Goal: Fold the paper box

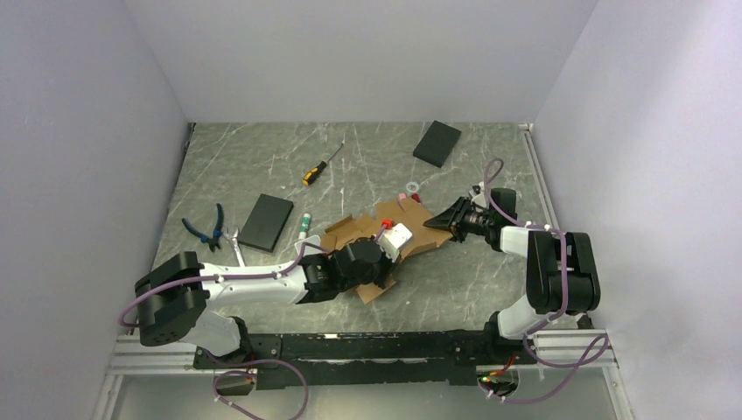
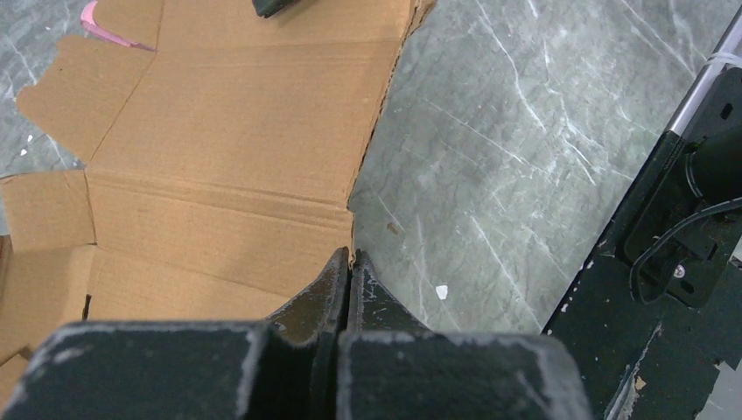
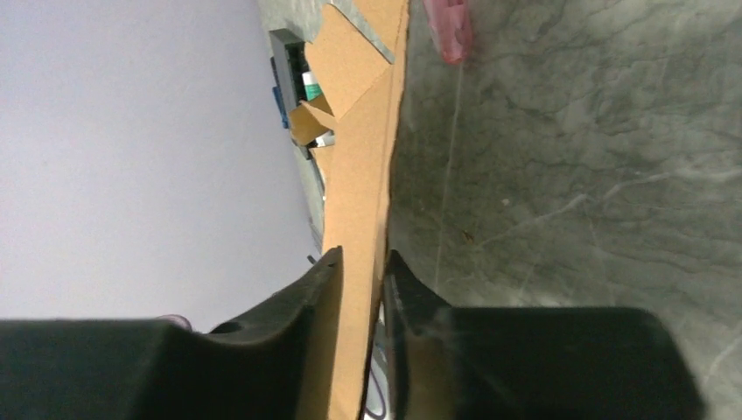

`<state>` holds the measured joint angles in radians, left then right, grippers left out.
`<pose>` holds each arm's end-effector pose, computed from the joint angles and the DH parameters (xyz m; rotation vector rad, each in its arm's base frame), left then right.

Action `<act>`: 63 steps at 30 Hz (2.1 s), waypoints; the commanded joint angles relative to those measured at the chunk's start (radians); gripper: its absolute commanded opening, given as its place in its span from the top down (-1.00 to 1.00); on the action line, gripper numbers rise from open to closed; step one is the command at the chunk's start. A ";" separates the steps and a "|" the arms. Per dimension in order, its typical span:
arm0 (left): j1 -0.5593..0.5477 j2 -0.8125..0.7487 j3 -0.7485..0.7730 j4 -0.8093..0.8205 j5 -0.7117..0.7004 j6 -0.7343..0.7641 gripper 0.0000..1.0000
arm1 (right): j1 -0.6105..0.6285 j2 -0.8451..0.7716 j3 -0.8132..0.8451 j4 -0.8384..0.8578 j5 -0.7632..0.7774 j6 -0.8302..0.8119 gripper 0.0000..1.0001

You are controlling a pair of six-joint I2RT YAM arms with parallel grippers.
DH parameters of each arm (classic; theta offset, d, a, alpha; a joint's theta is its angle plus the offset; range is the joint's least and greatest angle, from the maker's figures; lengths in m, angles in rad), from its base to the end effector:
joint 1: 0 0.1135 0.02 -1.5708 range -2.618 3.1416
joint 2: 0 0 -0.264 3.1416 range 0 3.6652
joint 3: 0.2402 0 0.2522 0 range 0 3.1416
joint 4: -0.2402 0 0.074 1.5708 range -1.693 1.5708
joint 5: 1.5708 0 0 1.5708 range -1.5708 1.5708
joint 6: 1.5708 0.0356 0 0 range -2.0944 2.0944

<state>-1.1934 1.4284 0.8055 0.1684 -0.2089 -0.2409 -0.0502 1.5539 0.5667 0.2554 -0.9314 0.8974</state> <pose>0.1227 -0.2894 0.2329 0.8330 1.9120 -0.6896 0.2725 0.0149 0.1425 0.5977 2.3089 1.4929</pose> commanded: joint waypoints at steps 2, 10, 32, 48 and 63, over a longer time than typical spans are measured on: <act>-0.009 -0.037 0.000 0.033 0.017 -0.008 1.00 | 0.004 -0.008 0.042 0.046 -0.053 -0.041 0.65; -0.009 -0.095 -0.010 -0.035 0.032 -0.083 0.36 | -0.017 -0.121 0.111 -0.127 -0.077 -0.406 1.00; 0.164 -0.730 -0.370 0.037 -0.051 0.130 -0.93 | -0.084 -0.480 0.277 -0.631 -0.182 -1.184 1.00; 0.407 -0.119 -0.095 0.117 0.222 0.017 -0.72 | -0.100 -0.486 0.286 -0.645 -0.224 -1.186 1.00; 0.413 0.048 0.015 0.033 0.185 0.094 0.55 | -0.100 -0.483 0.293 -0.649 -0.225 -1.165 1.00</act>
<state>-0.7830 1.4601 0.7685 0.2085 -0.0227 -0.1875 -0.1455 1.0790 0.8177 -0.4122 -1.1172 -0.2619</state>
